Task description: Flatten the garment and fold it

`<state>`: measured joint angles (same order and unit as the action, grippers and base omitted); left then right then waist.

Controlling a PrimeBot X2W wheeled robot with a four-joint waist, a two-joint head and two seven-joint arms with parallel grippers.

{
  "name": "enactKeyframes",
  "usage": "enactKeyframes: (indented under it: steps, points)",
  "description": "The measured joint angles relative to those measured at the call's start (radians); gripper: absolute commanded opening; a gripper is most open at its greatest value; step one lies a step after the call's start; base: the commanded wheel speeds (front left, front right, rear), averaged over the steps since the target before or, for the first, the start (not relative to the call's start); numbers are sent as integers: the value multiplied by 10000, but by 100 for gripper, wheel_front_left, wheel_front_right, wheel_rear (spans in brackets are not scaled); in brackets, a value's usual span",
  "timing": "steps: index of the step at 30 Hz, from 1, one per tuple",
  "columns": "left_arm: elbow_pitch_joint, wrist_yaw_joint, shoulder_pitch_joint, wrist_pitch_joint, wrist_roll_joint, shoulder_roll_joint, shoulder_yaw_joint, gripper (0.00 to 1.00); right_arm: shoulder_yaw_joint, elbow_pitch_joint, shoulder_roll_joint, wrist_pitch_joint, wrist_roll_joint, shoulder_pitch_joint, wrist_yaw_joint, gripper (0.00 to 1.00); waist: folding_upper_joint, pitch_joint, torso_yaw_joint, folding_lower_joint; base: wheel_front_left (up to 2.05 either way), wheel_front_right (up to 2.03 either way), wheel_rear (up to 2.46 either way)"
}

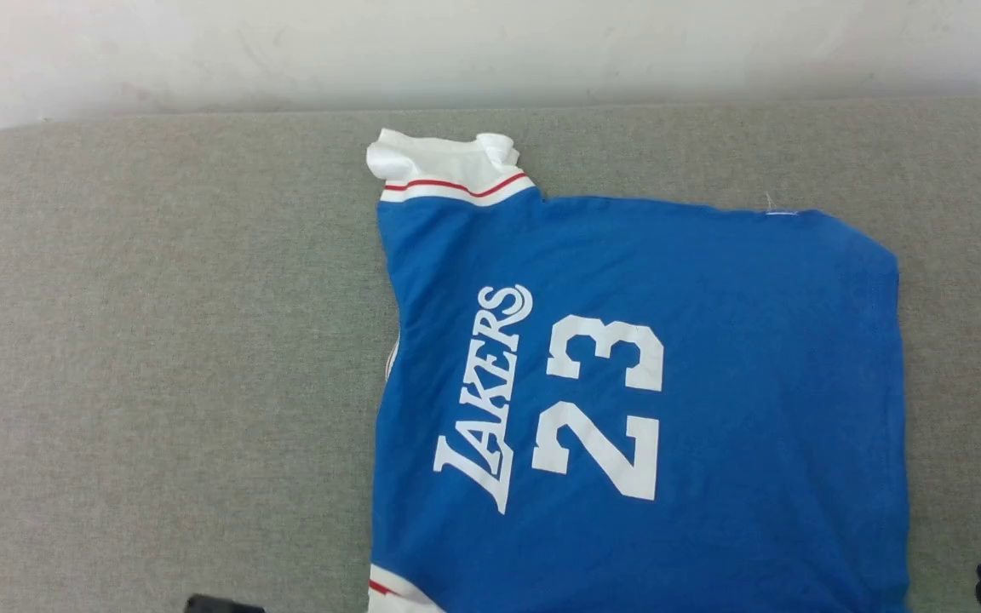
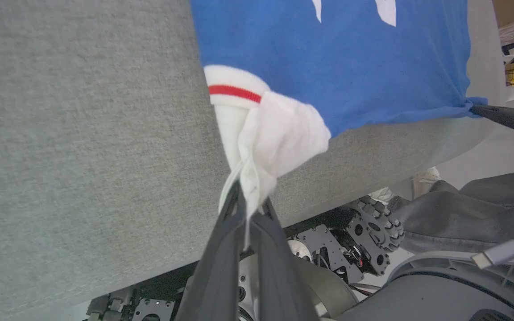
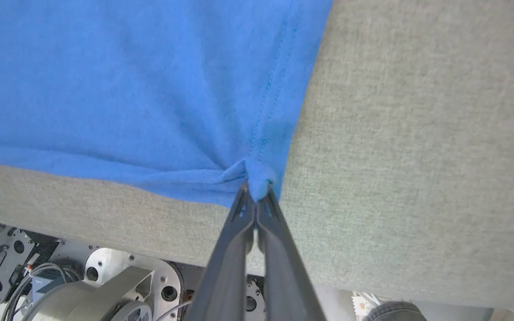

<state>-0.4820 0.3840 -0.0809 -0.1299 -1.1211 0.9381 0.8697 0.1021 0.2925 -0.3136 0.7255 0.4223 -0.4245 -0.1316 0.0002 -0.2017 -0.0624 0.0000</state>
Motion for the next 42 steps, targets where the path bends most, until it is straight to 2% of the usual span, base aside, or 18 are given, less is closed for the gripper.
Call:
enactKeyframes:
  steps: [7, 15, 19, 24, 31, 35, 39, 40, 41, 42]
  points:
    - [-391, 15, 620, 265, 593, 284, -460, 0, 115, 380, -178, -913, -142, 510, 0, 0, 0, -40, 111, -1, 0, 0, 0]
    - [-322, -681, 2452, 314, 1653, 506, -1003, 0, 268, 543, -669, -1883, -500, 2017, 0, 0, 0, -593, 261, 1, 0, 0, 0]
    - [71, -1043, 3312, 585, 2157, 278, -1212, 0, 221, 535, -796, -2082, -669, 2917, 0, 0, 0, -1039, 351, 2, 0, 0, 0]
    - [794, -1473, 4146, 882, 2619, -286, -1235, 0, 59, 288, -867, -2167, -805, 3723, 0, 0, 0, -1661, 462, 3, 0, 0, 0]
    - [2159, -1739, 4869, 1099, 3139, -861, -1137, 0, -65, -441, -878, -2305, -989, 4259, 0, 0, -1, -2411, 568, 3, 0, 0, 0]
    - [2886, -1981, 4977, 890, 3124, -1154, -848, 0, -259, -815, -849, -2347, -989, 4350, 0, 0, -1, -2691, 573, 2, 0, 0, 0]
    - [3219, -1998, 5032, 807, 3037, -1329, -786, 0, -378, -976, -832, -2347, -988, 4507, 0, 0, -1, -2779, 590, 0, 0, 0, 0]
    - [3256, -1998, 5061, 769, 3022, -1363, -782, 0, -389, -1009, -819, -2332, -988, 4524, 0, 2, -1, -2767, 587, 0, 0, 0, 0]
    - [3298, -1998, 5078, 765, 2980, -1407, -790, 0, -410, -1041, -813, -2314, -988, 4544, 2, 16, -1, -2746, 584, -1, 0, 0, 0]
    - [3333, -1996, 5094, 740, 2936, -1452, -780, 3, -428, -1072, -815, -2278, -986, 4562, 2, 44, -1, -2717, 583, 0, 0, 0, 0]
